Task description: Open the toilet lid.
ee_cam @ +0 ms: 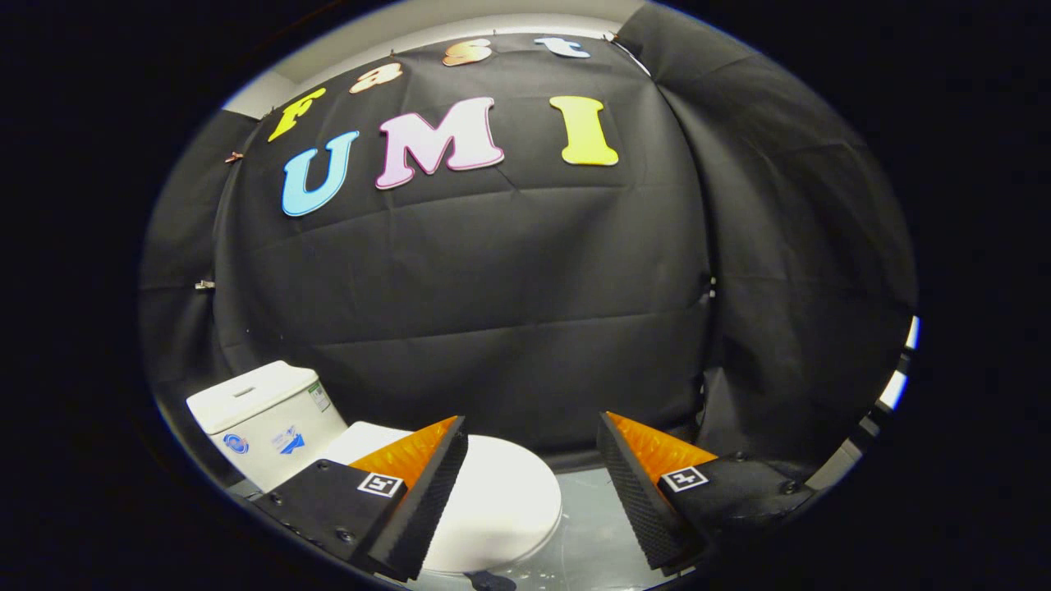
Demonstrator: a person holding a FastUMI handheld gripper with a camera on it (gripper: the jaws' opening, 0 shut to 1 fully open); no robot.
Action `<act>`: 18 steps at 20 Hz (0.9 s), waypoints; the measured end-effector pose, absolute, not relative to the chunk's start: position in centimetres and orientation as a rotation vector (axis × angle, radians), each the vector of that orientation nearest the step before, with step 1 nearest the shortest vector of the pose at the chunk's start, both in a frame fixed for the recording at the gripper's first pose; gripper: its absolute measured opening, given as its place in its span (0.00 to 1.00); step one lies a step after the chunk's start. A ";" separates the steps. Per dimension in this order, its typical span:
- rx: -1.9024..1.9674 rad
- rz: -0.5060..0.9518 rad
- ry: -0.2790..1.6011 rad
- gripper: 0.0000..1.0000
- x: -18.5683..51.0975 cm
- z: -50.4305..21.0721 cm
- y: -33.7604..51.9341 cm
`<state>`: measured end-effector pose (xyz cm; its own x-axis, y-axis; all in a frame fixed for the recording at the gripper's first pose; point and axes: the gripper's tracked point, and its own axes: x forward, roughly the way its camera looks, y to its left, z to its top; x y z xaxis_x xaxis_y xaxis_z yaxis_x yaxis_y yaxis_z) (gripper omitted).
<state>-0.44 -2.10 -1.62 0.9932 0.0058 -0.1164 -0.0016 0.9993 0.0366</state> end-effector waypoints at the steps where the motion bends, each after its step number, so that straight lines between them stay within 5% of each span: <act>1: 0.031 0.005 0.139 0.98 -0.8 -2.9 -2.4; 18: 0.300 0.065 0.527 0.98 -6.6 -19.2 -0.8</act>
<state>-6.55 -0.82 -19.23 0.8635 0.1373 -0.4854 0.0160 0.9543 0.2985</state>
